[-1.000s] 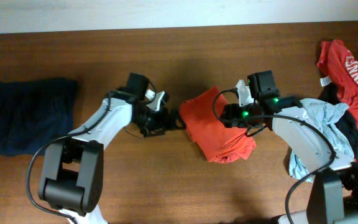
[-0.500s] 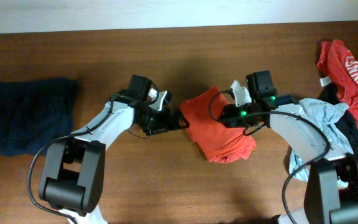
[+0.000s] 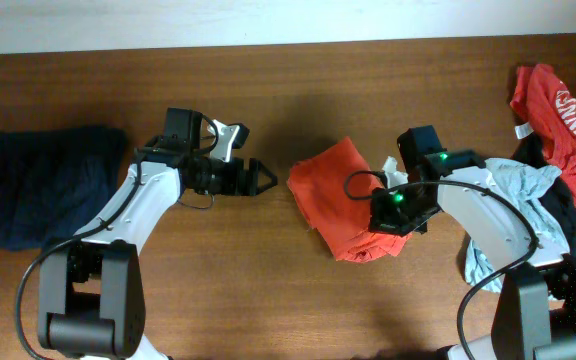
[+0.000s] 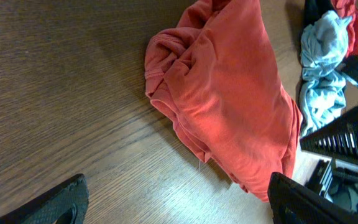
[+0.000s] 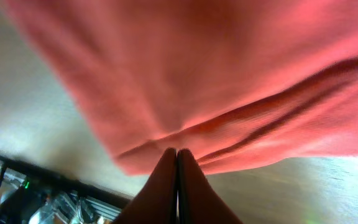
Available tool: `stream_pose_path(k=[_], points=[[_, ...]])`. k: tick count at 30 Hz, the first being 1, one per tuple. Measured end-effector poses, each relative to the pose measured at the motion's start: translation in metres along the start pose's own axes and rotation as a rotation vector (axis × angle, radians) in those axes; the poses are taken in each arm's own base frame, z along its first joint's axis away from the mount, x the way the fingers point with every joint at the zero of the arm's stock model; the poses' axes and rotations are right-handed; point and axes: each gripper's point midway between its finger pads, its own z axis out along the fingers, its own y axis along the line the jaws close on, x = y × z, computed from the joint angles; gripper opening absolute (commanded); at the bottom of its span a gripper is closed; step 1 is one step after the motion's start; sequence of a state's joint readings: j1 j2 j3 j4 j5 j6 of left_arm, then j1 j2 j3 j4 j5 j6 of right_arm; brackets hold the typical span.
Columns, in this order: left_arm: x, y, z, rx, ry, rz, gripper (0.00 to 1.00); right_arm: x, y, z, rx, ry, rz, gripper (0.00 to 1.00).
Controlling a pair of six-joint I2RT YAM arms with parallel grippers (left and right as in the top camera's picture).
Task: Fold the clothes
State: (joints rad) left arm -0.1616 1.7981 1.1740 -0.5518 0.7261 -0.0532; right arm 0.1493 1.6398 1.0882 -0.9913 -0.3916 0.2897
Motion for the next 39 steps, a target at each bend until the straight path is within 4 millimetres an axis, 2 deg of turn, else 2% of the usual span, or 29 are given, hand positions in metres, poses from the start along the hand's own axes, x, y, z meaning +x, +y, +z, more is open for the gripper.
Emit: stream_pose_path(k=[4,6,10,15,18,24,28,30,31,34,39], points=[[-0.001,0.0,0.0,0.0,-0.002,0.014,0.92,-0.015,-0.016,0.007,0.076,-0.071,0.04,0.04],[0.0,0.0,0.0,0.0,-0.002,0.015,0.92,-0.023,-0.024,0.021,0.092,-0.091,0.065,0.04],[0.0,0.0,0.0,0.001,-0.001,0.017,0.92,-0.025,-0.036,0.048,0.113,-0.054,0.114,0.04],[0.001,0.0,0.0,0.0,0.003,0.015,0.92,-0.029,-0.037,0.05,0.109,-0.045,0.139,0.04],[0.002,0.0,0.0,0.0,0.006,0.014,0.92,-0.035,-0.04,0.047,0.151,-0.066,0.135,0.04],[0.002,0.0,0.0,0.0,0.008,0.013,0.92,-0.105,-0.071,0.022,0.411,-0.318,0.025,0.05],[0.002,0.0,0.0,0.0,0.008,0.012,0.92,-0.14,-0.077,0.011,0.494,-0.434,-0.093,0.05],[0.002,0.0,0.0,0.0,0.008,0.013,0.95,-0.15,-0.077,0.006,0.521,-0.454,-0.158,0.04],[0.002,0.0,0.0,0.0,0.008,0.012,0.99,-0.152,-0.076,0.004,0.528,-0.454,-0.18,0.04],[0.002,0.0,0.0,0.0,0.006,0.022,0.99,-0.153,-0.07,-0.004,0.531,-0.424,-0.228,0.04],[-0.01,-0.001,0.0,0.003,-0.036,0.06,0.99,-0.141,-0.038,-0.019,0.395,-0.338,-0.238,0.04]])
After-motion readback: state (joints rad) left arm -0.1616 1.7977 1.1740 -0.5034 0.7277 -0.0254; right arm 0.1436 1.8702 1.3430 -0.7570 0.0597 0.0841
